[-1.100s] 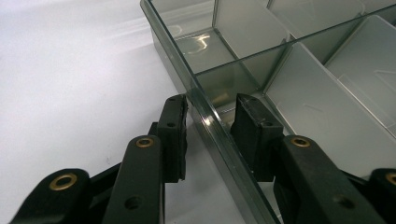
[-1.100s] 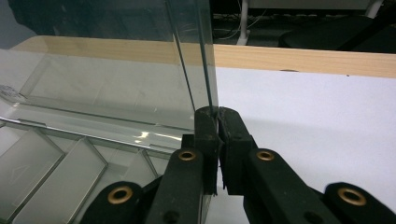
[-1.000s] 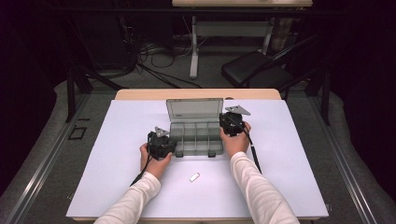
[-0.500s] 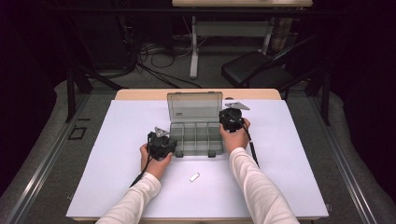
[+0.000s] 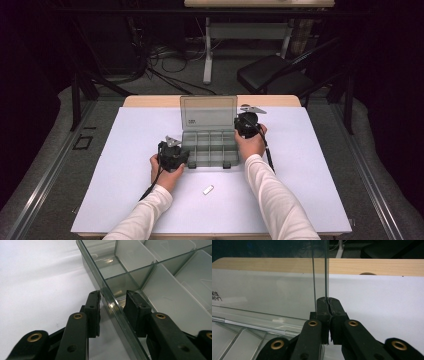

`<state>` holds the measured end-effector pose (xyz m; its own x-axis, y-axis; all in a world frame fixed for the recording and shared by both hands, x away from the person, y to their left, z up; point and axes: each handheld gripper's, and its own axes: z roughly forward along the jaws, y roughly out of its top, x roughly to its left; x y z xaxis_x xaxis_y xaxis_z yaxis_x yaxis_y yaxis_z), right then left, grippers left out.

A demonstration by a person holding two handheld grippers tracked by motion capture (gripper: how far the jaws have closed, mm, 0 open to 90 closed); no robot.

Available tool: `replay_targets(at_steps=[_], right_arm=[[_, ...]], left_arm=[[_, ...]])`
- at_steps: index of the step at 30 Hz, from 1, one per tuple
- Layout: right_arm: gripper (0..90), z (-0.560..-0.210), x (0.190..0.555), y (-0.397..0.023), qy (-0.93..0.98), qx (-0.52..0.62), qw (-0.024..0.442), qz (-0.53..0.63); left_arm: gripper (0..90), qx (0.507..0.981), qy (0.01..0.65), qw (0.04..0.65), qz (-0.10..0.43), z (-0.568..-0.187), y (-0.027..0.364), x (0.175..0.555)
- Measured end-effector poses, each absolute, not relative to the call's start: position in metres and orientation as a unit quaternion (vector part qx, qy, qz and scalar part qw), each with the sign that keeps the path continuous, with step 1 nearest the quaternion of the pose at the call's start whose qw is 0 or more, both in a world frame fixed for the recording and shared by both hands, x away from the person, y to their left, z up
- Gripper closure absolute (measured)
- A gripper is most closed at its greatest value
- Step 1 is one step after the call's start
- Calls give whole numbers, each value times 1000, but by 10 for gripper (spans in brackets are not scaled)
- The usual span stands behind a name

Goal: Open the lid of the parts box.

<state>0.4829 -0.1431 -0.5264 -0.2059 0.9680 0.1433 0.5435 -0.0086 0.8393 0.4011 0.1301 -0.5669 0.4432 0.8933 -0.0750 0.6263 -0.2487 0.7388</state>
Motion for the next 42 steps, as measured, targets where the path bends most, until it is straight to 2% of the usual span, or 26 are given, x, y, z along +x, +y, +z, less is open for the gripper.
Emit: replay_targets(at_steps=[42], right_arm=[[884, -535, 500, -143, 654, 597, 235, 401]], left_arm=[[650, 768, 496, 362, 184, -567, 130, 401]])
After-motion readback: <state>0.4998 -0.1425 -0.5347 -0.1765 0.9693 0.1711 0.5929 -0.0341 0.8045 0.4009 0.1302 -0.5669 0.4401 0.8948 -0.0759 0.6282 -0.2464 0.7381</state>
